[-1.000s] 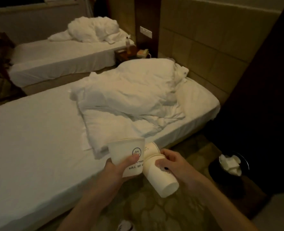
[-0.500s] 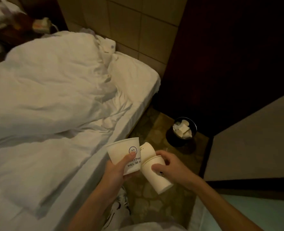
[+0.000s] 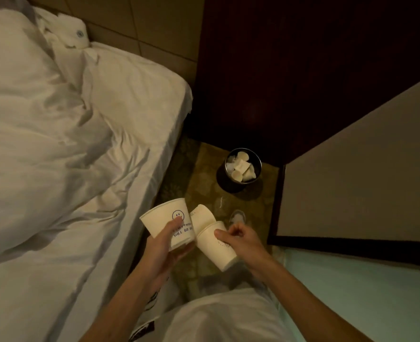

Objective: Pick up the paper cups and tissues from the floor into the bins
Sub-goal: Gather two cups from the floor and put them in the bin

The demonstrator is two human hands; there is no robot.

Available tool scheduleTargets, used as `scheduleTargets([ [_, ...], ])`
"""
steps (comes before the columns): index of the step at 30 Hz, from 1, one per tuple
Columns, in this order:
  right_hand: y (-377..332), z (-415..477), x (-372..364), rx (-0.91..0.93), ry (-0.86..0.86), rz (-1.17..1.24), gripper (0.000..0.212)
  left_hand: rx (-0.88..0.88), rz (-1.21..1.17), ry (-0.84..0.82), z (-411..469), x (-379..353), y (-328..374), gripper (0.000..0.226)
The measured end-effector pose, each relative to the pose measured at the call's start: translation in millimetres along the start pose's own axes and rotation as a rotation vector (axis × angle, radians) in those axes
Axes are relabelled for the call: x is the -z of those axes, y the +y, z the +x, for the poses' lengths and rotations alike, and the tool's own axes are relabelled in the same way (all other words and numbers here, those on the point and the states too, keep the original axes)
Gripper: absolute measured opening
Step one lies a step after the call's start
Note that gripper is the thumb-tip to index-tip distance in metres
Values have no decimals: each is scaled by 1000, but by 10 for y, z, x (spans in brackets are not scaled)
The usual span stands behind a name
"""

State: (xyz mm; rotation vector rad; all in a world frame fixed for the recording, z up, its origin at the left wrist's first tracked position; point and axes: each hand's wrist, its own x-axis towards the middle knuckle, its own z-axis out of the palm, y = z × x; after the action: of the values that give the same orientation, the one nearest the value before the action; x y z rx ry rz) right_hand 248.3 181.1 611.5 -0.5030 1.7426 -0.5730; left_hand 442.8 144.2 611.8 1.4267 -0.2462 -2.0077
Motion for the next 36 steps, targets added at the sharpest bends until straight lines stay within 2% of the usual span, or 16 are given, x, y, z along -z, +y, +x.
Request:
scheduleTargets([
  [5,-149,675,237,-125,45,170,29,47,-118,111,532,-445,-20,53],
  [8,-273,1109,475,-155,-53,186,30,56,-161,165,881,-758,26,49],
  [13,-560,1962,1152,-185,-227,88,47,76,-267,230,1629,-1449,63,48],
  [16,-678,2426,1619,-229,-255,34,47,130,-250,233,2113,-1902,7,48],
  [19,-692,2961,1929,-289,-157,-29,45,135,-147,314,2640,-2185,-114,32],
  [22,-663,3681,2065,-225,-22,-208,51,115,-90,425,3222,-2233,-183,21],
  [27,-462,4914,2092,-77,186,-440,60,136,-52,412,3936,-1968,-446,28],
  [31,-263,5710,2152,82,273,-586,64,179,-42,415,4271,-1782,-752,30],
  [36,176,6138,2213,112,303,-769,52,254,-97,342,4501,-1696,-1054,36],
])
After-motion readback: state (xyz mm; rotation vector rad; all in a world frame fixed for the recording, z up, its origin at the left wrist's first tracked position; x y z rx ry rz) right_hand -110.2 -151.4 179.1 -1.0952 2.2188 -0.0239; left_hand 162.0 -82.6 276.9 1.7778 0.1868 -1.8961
